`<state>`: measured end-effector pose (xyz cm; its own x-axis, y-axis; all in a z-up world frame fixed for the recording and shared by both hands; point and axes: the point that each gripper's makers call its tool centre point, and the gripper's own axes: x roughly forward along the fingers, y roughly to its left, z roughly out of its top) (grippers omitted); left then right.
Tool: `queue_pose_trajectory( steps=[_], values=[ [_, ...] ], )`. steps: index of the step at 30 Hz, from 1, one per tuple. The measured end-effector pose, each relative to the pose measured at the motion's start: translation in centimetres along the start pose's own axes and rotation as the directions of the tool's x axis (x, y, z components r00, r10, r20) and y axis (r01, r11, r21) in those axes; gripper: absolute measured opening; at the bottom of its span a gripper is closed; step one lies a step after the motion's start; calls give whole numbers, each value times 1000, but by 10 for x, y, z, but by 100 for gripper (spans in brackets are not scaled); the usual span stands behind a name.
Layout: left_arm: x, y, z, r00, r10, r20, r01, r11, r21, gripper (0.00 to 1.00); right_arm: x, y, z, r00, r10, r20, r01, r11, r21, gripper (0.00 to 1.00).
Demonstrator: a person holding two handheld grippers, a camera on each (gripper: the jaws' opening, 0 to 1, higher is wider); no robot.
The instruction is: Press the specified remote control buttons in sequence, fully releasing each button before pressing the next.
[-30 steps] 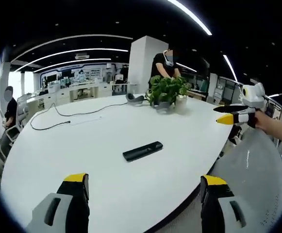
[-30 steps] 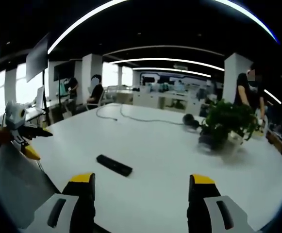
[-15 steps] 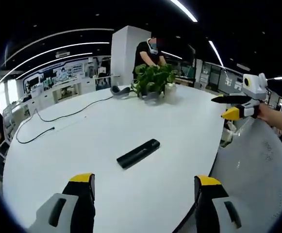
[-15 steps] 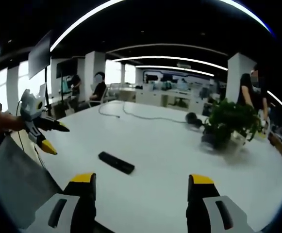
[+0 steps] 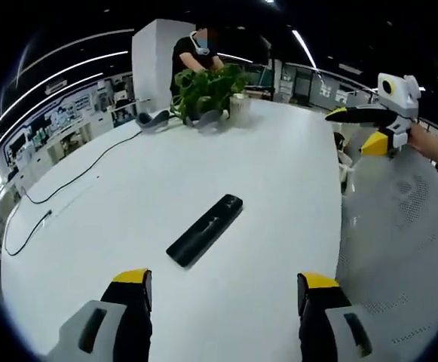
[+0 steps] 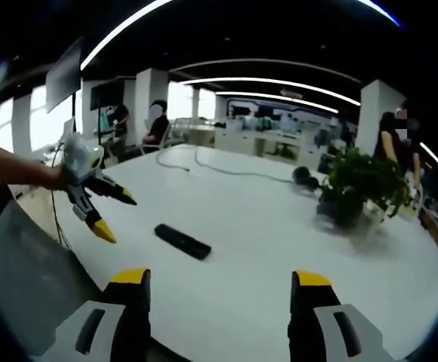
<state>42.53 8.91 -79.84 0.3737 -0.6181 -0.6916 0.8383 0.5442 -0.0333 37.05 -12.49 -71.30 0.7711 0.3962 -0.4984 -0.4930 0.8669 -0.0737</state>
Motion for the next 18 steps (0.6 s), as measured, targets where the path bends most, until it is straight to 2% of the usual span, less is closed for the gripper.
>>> queue_pose_trajectory(
  steps=[3, 4, 8, 18],
  values=[
    [12, 4, -2, 999, -26, -30, 26, 999, 24, 82, 0, -1, -2, 1000, -1, -8, 1, 1000, -1, 74],
    [17, 8, -4, 998, -31, -56, 33, 999, 43, 82, 1, -1, -2, 1000, 0, -9, 0, 1000, 0, 74],
    [29, 21, -3, 994, -28, -105, 40, 992, 116, 81, 2, 1, -6, 999, 8, -33, -8, 1000, 2, 73],
    [51, 43, 8, 990, -46, -131, 68, 983, 172, 80, 8, 10, -20, 992, 58, -114, -58, 998, 6, 71]
  ],
)
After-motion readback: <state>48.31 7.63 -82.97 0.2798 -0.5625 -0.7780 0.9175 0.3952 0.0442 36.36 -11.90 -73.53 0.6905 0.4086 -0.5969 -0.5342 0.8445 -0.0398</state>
